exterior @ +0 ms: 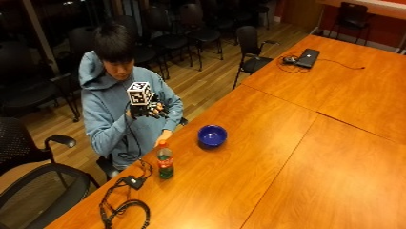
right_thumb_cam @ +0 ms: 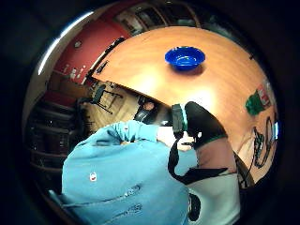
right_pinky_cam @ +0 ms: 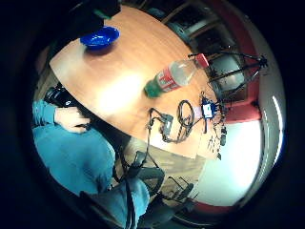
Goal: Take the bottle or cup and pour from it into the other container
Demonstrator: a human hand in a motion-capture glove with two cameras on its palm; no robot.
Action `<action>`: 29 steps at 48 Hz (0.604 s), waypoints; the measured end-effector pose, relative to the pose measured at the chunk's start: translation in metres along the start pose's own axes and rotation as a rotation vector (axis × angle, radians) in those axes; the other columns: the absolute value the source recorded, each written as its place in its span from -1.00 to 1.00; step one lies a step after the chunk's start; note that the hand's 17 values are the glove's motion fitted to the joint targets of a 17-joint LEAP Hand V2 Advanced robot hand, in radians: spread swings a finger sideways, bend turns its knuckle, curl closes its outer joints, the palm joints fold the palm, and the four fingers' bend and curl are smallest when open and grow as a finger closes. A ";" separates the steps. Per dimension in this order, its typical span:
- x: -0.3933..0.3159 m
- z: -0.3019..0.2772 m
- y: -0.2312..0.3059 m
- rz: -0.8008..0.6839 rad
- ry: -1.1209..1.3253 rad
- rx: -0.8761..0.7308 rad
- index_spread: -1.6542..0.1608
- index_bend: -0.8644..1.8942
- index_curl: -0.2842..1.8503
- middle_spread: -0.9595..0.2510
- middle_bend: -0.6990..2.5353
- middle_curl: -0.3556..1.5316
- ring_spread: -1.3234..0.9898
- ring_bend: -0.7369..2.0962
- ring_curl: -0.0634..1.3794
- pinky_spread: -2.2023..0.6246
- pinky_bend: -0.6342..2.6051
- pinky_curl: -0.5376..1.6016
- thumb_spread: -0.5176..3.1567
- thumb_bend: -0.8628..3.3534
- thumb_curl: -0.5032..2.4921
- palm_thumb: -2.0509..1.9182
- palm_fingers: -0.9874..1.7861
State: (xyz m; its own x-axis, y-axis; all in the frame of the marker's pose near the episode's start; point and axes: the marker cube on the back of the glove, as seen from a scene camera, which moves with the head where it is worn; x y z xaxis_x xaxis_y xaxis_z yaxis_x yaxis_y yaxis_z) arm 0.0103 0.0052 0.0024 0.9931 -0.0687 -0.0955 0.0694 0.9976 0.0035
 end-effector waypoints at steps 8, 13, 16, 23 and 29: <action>0.000 0.000 -0.005 0.123 -0.083 0.005 0.54 -0.26 -0.56 0.69 -0.45 -0.44 0.28 -0.21 -0.64 0.69 -0.23 -0.28 -0.15 -0.48 -0.50 0.32 -0.04; 0.002 0.004 -0.008 0.157 -0.099 0.009 0.54 -0.26 -0.54 0.70 -0.45 -0.42 0.28 -0.21 -0.62 0.70 -0.22 -0.27 -0.12 -0.50 -0.49 0.32 -0.04; 0.006 0.006 -0.011 0.176 -0.099 0.014 0.53 -0.27 -0.54 0.70 -0.45 -0.40 0.28 -0.21 -0.61 0.70 -0.22 -0.27 -0.11 -0.50 -0.48 0.33 -0.04; 0.021 0.007 -0.018 0.222 -0.099 0.043 0.53 -0.27 -0.52 0.70 -0.45 -0.38 0.28 -0.20 -0.59 0.70 -0.22 -0.26 -0.10 -0.52 -0.46 0.34 -0.05; 0.032 0.007 -0.020 0.259 -0.078 0.080 0.53 -0.27 -0.51 0.70 -0.45 -0.36 0.29 -0.20 -0.58 0.70 -0.22 -0.26 -0.09 -0.54 -0.45 0.35 -0.05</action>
State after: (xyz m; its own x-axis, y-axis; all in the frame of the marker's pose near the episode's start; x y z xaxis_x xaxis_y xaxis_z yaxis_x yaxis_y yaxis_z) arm 0.0418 -0.0167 0.0059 0.9829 0.1843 -0.0038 -0.1830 0.9783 0.0970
